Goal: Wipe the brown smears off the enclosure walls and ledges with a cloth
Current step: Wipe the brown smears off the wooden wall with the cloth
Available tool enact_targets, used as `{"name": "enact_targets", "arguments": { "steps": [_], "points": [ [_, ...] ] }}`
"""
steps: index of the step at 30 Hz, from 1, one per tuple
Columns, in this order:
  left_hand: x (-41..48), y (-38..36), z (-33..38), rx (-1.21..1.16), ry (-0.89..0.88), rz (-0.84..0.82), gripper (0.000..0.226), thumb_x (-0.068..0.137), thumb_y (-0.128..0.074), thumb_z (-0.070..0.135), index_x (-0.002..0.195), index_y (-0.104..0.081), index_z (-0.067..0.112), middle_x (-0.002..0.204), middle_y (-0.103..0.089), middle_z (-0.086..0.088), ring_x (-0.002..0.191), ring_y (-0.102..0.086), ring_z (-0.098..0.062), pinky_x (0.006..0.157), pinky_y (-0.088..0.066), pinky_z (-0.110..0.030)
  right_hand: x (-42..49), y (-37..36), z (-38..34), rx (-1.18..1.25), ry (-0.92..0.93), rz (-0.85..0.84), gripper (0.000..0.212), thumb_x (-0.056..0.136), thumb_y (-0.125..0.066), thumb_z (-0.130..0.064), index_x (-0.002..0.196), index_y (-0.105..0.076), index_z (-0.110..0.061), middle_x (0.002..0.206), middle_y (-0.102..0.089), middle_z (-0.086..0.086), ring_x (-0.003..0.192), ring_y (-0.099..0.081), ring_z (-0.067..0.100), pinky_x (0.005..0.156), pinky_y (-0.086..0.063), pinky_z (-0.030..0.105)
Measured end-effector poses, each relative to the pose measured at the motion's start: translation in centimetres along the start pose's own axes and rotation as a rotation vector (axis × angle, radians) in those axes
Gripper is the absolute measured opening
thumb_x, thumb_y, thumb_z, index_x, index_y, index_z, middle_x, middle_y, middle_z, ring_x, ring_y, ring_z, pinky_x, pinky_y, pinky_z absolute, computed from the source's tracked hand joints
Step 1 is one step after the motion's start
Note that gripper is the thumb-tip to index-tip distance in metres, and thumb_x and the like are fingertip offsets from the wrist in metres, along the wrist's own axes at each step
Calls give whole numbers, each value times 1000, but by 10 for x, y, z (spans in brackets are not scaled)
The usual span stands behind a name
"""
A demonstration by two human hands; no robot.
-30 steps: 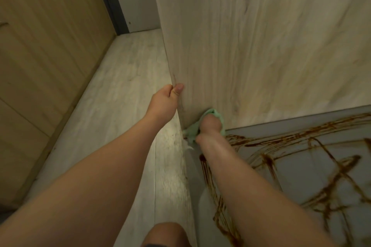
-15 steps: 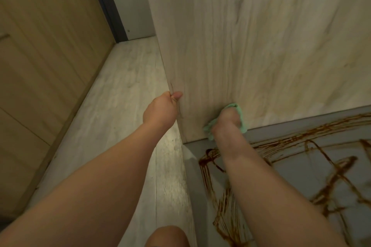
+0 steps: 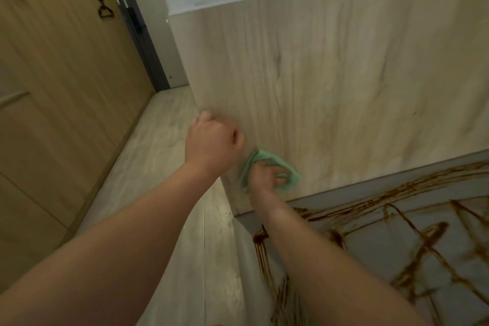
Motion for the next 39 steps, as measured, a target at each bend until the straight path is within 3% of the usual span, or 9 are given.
{"name": "enact_targets", "arguments": {
  "steps": [4, 7, 11, 16, 20, 26, 32, 36, 39],
  "points": [
    [32, 16, 23, 104, -250, 134, 32, 88, -51, 35, 76, -68, 11, 91, -62, -4, 104, -49, -31, 92, -34, -45, 38, 39, -1, 134, 61, 143, 53, 108, -21, -4, 157, -8, 14, 154, -13, 52, 144, -14, 67, 117, -18, 74],
    [52, 31, 35, 135, -277, 191, 30, 87, -52, 35, 94, -66, 11, 117, -56, -8, 113, -45, -32, 104, -30, -49, 36, 79, -9, 278, 258, 210, 60, 109, -21, -20, 159, -7, 10, 165, 4, 36, 153, 2, 50, 124, 0, 56],
    [68, 45, 36, 155, -236, 275, 48, 84, -59, 30, 129, -55, 13, 145, -43, -11, 132, -34, -34, 118, -19, -56, -27, 28, -3, 69, 614, 360, 76, 106, -40, -35, 159, -9, 10, 163, -1, 40, 152, -8, 54, 123, -12, 53],
    [83, 60, 15, 188, -94, 288, 88, 90, -65, 41, 161, -21, 14, 161, -25, -12, 149, -18, -35, 125, -4, -61, 8, 55, -5, -117, 742, 406, 85, 104, -36, -51, 163, 0, -1, 167, 3, 32, 154, -5, 52, 122, -25, 61],
    [85, 57, 14, 276, -153, 273, 94, 96, -60, 45, 165, -3, 16, 170, -11, -10, 157, -4, -32, 125, 5, -58, 0, 75, -57, 38, 654, 515, 79, 107, -44, -40, 160, -11, 7, 163, -7, 39, 150, -14, 59, 117, -29, 66],
    [93, 62, 13, 305, -90, 201, 99, 97, -60, 49, 164, 8, 26, 171, 13, -11, 157, 17, -36, 125, 9, -60, -7, 37, -1, -442, 1223, 499, 86, 96, -59, -55, 163, -23, -15, 165, -19, 25, 148, -28, 52, 114, -35, 67],
    [93, 65, 17, 291, -81, 188, 100, 92, -64, 48, 165, 0, 25, 171, 1, -13, 157, 6, -40, 124, 4, -64, 9, 94, -78, -63, 831, 603, 90, 101, -45, -60, 165, -8, -9, 167, -3, 32, 153, -7, 53, 122, -22, 64],
    [95, 77, 23, 239, -70, 177, 100, 86, -68, 46, 164, -8, 27, 166, -13, -13, 153, -8, -39, 123, -6, -65, -15, 61, -39, -427, 1264, 510, 85, 97, -47, -62, 165, -19, -19, 167, -16, 26, 153, -16, 50, 121, -27, 63],
    [100, 87, 28, 221, -37, 150, 108, 80, -71, 46, 163, -3, 30, 155, -22, -11, 145, -19, -38, 119, -14, -63, 11, 106, -70, -342, 1238, 585, 91, 92, -47, -70, 164, -20, -22, 168, -19, 22, 152, -23, 46, 120, -29, 56]
  ]
}}
Point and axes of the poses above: each hand's wrist, its own x-axis towards the middle knuckle, its own y-axis out of the back of the hand, z = x × y, the point moved 1 cm from there along x, towards the middle knuckle
